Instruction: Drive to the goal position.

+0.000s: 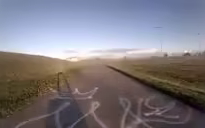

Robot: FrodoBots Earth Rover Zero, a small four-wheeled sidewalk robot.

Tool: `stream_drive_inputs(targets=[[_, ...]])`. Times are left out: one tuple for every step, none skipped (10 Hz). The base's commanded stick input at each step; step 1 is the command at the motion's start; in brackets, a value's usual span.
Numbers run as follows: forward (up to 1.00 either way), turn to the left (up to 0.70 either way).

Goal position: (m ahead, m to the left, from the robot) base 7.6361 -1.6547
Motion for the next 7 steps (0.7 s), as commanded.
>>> stream_drive_inputs(targets=[[0.7,0.0],[0.7,0.0],[0.7,0.0],[0.7,0.0],[0.7,0.0],[0.7,0.0],[0.7,0.0]])
